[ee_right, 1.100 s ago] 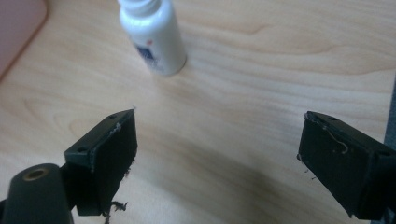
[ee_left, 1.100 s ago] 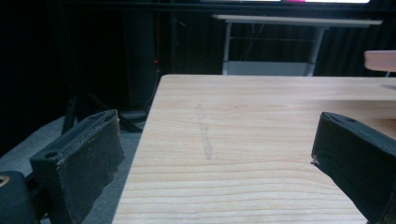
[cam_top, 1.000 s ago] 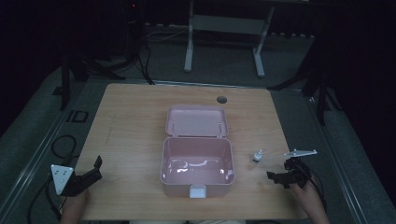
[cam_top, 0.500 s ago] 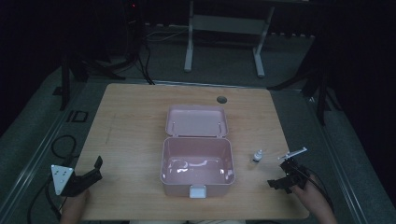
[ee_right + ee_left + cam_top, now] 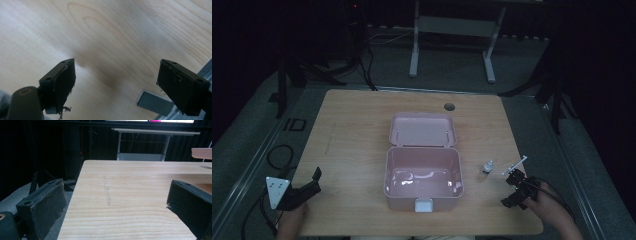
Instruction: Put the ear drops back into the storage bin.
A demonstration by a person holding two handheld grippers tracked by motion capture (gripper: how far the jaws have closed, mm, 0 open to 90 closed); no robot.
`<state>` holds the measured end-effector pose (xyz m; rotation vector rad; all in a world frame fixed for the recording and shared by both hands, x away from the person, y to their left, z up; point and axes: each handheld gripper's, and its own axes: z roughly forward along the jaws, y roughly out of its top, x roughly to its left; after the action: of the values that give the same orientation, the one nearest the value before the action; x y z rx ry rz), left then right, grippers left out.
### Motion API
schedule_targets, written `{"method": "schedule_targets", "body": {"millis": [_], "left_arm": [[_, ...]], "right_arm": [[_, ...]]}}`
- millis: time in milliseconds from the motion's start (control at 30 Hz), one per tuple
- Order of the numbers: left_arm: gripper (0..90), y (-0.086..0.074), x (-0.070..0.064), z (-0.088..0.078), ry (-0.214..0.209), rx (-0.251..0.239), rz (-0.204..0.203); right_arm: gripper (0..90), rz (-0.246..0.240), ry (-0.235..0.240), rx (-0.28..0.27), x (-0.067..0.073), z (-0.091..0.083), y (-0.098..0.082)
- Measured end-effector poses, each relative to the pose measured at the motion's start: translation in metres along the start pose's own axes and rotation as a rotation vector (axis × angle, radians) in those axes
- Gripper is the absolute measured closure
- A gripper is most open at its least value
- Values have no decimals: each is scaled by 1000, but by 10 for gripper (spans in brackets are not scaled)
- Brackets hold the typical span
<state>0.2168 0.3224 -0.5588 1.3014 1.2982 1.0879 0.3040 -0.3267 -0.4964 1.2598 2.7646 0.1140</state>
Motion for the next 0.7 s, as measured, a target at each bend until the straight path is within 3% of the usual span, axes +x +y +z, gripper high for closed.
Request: {"method": "schedule_targets", "body": {"millis": [200, 433, 533, 700], "left_arm": [[20, 0, 0, 0, 1, -1, 1], [20, 0, 0, 0, 1, -2, 3], [20, 0, 0, 0, 1, -2, 2], [20, 0, -1, 0, 2, -1, 5]], "right_arm": [[182, -63, 47, 116, 1, -3, 8], [157, -79, 92, 215, 3, -2, 17], [136, -79, 112, 228, 2, -1, 19], [121, -99, 104, 221, -1, -3, 28]]}}
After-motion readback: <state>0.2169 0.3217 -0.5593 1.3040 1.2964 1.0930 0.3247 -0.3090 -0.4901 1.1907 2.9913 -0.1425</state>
